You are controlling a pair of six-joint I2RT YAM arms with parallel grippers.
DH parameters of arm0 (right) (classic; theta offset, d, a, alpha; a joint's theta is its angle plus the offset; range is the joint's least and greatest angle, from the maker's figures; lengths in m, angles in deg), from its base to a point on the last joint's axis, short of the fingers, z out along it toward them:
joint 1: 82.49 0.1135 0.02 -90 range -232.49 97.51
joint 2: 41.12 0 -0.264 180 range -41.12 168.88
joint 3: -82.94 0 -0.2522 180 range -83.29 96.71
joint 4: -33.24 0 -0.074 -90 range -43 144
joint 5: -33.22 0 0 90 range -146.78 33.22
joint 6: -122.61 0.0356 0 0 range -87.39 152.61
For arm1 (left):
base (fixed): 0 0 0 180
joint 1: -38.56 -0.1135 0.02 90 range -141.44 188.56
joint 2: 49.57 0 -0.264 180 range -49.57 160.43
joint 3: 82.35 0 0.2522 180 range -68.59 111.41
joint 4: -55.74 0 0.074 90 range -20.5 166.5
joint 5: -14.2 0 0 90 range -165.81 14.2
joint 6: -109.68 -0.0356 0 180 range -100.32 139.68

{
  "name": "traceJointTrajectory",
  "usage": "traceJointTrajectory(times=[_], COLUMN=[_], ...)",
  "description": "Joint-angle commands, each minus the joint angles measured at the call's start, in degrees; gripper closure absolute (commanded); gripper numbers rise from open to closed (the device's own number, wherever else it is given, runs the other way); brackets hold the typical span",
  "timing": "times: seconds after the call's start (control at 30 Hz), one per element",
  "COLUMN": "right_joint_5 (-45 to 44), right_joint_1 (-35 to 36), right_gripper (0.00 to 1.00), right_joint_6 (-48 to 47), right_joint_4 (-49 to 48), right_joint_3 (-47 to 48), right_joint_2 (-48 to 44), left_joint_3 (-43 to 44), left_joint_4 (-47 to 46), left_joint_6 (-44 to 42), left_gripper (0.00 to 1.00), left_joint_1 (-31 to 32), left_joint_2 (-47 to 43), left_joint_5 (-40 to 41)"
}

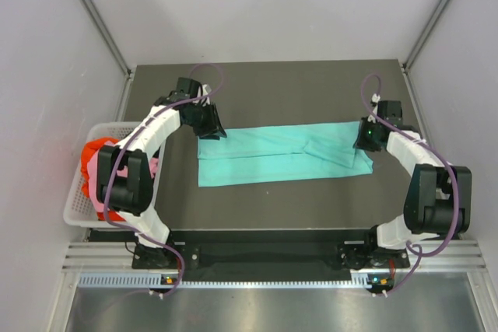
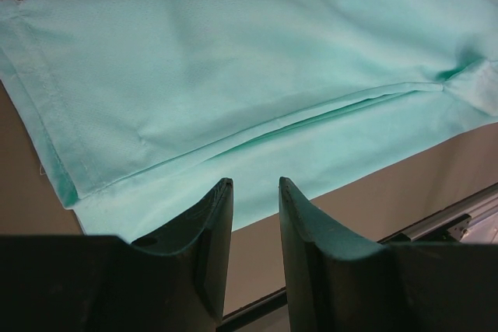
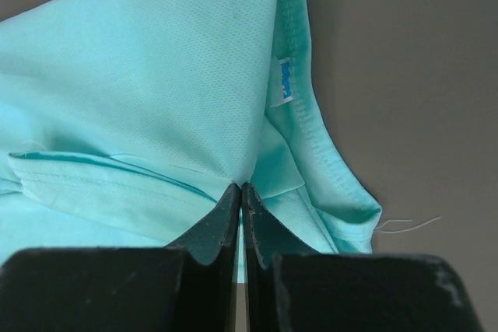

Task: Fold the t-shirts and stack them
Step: Fold the tshirt

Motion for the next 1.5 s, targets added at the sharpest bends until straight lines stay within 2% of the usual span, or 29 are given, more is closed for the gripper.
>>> traceJointTrajectory(times=[0.0,0.17,0.33,0.5,0.6,0.7,0.8,1.0,1.13,1.47], right_joint_5=[-2.6,-3.2,-3.5,-4.1,0.3,7.1,13.0,17.6,17.6,21.3], right_joint_1=[0.6,0.6,0.6,1.5,3.3,6.7,7.6,7.6,8.0,8.1], right_gripper=[1.00,1.00,0.86,0.71,0.62,0.59,0.55,0.45,0.41,0.41], right_joint_6=[1.2,2.5,3.2,1.1,-0.7,-3.8,-7.6,-11.7,-14.0,-13.8], right_joint_4=[0.3,-1.0,-0.5,5.5,4.2,1.3,0.2,1.2,0.5,-0.6], right_joint_3=[-0.2,-0.2,1.1,5.0,5.6,5.1,5.8,9.4,9.8,8.3], right_joint_2=[-0.2,2.5,4.5,0.3,-2.2,-1.3,3.5,10.8,11.5,13.7], left_joint_3=[-0.1,0.5,1.3,0.5,-0.4,-0.6,-1.2,-3.7,-3.9,-4.2], left_joint_4=[-0.5,-0.3,-0.4,-1.2,-1.8,-1.5,-1.8,-3.2,-2.9,-3.1], left_joint_6=[-0.3,1.2,2.3,2.4,2.1,2.0,1.8,1.9,1.3,1.0], left_gripper=[0.65,0.64,0.64,0.64,0.64,0.64,0.64,0.64,0.64,0.64], left_joint_1=[0.1,0.1,0.1,0.2,0.3,0.3,0.3,0.4,0.5,0.6], left_joint_2=[-2.2,0.7,3.6,3.1,1.7,1.1,0.4,-1.0,-1.4,-0.3], left_joint_5=[0.1,1.5,1.5,0.6,0.0,-1.1,-2.2,-4.2,-3.7,-4.1])
